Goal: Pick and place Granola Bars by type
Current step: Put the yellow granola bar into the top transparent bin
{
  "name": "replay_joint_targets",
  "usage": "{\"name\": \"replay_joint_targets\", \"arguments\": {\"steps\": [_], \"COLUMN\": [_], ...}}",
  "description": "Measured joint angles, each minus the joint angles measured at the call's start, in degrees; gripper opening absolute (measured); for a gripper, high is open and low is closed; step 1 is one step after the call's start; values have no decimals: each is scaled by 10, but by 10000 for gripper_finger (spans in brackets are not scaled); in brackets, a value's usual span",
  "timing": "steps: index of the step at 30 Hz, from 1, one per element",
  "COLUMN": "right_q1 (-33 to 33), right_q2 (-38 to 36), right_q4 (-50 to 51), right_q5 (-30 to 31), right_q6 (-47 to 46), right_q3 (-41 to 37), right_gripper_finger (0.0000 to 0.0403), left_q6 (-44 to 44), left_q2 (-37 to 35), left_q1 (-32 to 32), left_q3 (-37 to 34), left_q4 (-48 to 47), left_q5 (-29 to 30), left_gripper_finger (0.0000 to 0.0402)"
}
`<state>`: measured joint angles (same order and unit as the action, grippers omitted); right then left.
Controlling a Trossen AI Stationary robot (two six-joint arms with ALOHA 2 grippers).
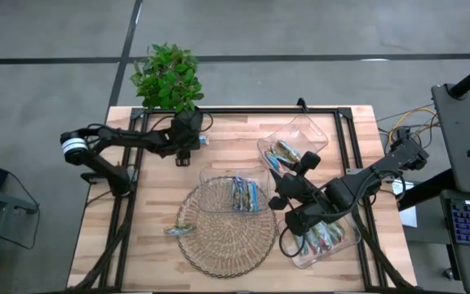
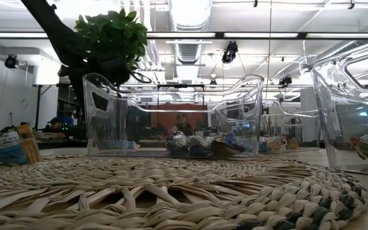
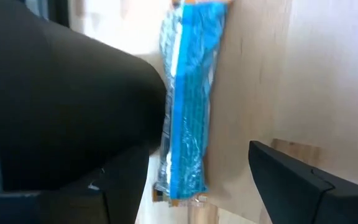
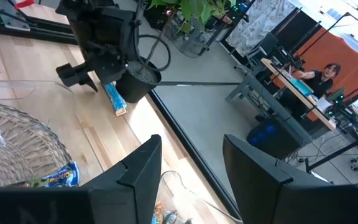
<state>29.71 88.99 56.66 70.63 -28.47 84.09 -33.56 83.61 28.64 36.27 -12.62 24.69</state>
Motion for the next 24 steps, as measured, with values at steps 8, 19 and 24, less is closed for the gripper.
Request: {"name": "replay_joint_targets", "arguments": {"steps": [8,19,24], "right_q1": [0,0,0], "right_q2": [0,0,0], "right_q4": [0,0,0], "right_q5": [0,0,0], "right_q6": [0,0,0], "right_q3": [0,0,0], "right_gripper_finger": [162,162,160], "left_q6": [0,7,8], "left_q2": [20,21,21], "left_q1": [13,27,27], "left_q3": [1,0,0], "left_q4": [28,40,39], "left_q5": [2,-12,-13], "left_gripper_finger": [257,257,256]}}
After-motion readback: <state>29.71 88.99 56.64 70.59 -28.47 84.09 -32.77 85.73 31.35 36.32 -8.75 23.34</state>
